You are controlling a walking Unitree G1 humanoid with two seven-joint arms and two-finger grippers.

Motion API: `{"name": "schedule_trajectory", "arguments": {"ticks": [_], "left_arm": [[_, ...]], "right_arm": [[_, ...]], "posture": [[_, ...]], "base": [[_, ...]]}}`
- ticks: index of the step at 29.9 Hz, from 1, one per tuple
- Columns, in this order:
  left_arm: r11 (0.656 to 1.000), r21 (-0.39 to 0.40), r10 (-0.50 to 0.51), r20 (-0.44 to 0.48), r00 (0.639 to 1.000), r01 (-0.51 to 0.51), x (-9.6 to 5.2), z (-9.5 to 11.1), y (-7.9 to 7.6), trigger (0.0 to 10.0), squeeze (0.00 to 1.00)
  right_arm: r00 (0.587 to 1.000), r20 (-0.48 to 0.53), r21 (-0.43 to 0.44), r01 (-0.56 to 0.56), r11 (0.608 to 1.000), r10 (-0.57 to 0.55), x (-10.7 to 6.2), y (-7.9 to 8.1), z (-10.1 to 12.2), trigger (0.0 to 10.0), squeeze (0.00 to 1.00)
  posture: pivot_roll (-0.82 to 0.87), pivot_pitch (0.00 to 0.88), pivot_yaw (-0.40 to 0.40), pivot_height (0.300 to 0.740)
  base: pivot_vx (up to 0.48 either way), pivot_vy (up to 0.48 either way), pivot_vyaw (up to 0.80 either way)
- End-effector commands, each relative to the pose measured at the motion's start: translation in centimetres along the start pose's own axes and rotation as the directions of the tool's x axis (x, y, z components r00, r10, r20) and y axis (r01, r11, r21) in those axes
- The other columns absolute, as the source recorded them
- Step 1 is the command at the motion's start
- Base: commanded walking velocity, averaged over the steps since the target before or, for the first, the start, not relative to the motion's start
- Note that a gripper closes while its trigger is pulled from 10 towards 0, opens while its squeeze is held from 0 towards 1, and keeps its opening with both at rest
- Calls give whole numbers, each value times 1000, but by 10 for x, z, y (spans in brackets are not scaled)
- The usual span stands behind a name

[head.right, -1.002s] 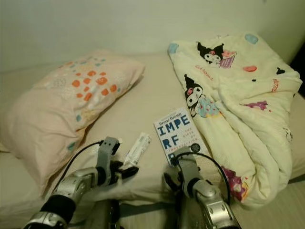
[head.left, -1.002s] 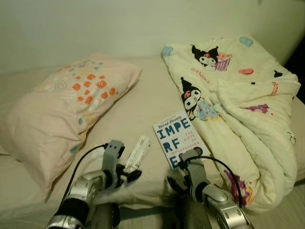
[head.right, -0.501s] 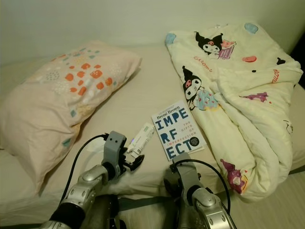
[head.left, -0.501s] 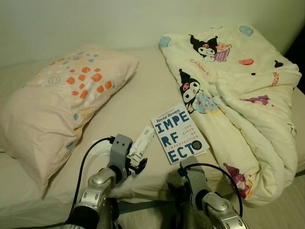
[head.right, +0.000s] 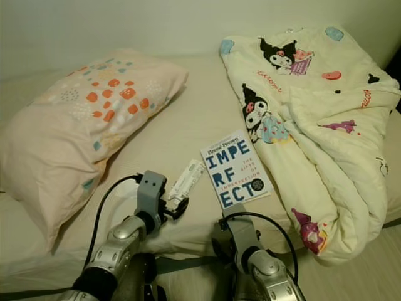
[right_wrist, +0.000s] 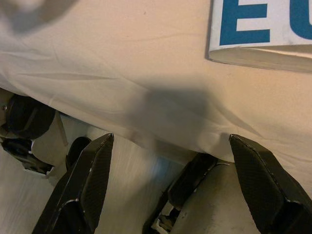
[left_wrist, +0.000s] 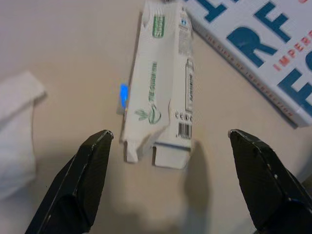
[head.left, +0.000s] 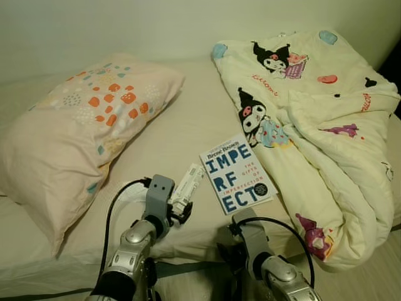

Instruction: Clean up the room

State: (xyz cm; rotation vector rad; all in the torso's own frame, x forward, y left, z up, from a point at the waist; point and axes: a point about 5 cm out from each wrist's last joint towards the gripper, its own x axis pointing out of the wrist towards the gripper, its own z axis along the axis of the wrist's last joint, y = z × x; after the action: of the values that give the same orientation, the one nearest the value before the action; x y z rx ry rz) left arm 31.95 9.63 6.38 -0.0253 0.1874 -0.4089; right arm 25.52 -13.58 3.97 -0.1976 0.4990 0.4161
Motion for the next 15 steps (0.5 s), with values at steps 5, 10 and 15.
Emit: {"name": "schedule_trajectory", "arguments": {"ticks": [5, 10, 15], "left_arm": [[1000, -7, 12, -11, 1000, -13, 2, -8, -8, 10000, 1000], [999, 3, 33, 24, 999, -33, 7, -2, -13, 10000, 1000], [999, -8, 38, 46, 998, -38, 9, 1, -16, 10000, 1000]], "right_arm": [[1000, -27, 7, 8, 1000, -8, 1, 4, -6, 10000, 0], [1000, -22, 5, 18, 1000, -18, 2, 4, -4, 10000, 0], [999, -21, 4, 25, 1000, -25, 3, 4, -3, 10000, 0]], "posture": [[-47, 346, 37, 596], [-52, 345, 38, 596], [-53, 345, 36, 596]], "base": [[0, 0, 0], [0, 0, 0], [0, 0, 0]]}}
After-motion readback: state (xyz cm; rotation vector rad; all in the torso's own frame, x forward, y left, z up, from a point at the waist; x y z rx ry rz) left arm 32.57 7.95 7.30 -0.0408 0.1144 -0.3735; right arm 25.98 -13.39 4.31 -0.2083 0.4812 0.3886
